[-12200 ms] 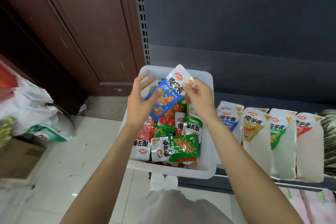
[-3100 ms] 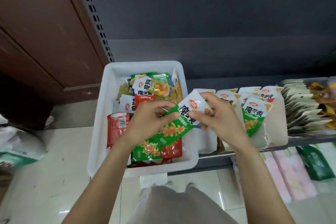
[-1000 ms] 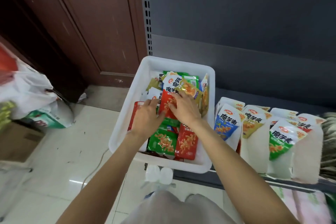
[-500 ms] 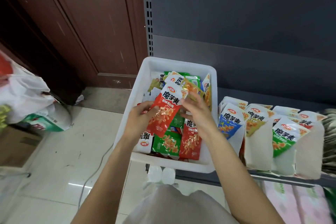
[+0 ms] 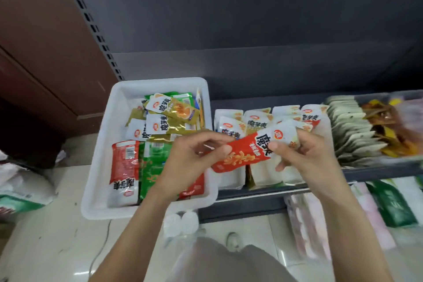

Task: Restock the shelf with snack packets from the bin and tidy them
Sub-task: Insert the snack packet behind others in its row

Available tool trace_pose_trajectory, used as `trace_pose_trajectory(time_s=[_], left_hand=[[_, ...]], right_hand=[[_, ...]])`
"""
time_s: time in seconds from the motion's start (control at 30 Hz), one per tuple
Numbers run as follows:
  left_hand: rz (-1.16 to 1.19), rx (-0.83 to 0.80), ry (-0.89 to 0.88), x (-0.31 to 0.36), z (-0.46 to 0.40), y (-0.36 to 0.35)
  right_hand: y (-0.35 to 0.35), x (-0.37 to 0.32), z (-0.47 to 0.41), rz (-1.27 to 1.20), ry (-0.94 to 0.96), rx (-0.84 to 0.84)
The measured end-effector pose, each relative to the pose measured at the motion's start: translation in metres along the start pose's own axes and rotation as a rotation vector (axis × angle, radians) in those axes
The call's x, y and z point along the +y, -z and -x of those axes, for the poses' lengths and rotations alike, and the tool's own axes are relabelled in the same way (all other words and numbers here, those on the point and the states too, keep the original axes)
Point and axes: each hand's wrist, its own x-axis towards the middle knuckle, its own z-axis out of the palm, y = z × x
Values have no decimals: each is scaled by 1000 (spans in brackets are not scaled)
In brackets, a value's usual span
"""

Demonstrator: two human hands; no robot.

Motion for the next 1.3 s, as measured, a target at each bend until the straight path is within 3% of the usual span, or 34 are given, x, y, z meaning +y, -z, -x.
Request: trace_pose_trajectory(time_s=[0.17,0.27,0.37,0.47,0.77,0.9,1.03,1.17,1.3], left_hand=[[-204,199,-288,4,-30,-82],[-506,67,-318,-16,-43,-127],[-850,-123,-300,-41,-47,-168],[-942,-220,-200,-57,-48,-196],[-959,-187,-95,-73,-61,-238],[-943,-185,-115,-76,-63,-236],[-901,-83,-159,-65,-55,-227],[-786,203,-254,-44,-36,-194],[-766,517,-243,-35,-2,-123]], right_hand=[[109,-5,35,116,177,432],[162,6,33,454,244,529],[186,18,10,904,312,468],[182,28,-26,1196,284,347],[160,78,-112,1421,206,-69],[171,79,-122,1323,356,72],[167,65,-97,976,486,302],[131,54,-62,660,456,180],[65,56,-44,577,436,-99]])
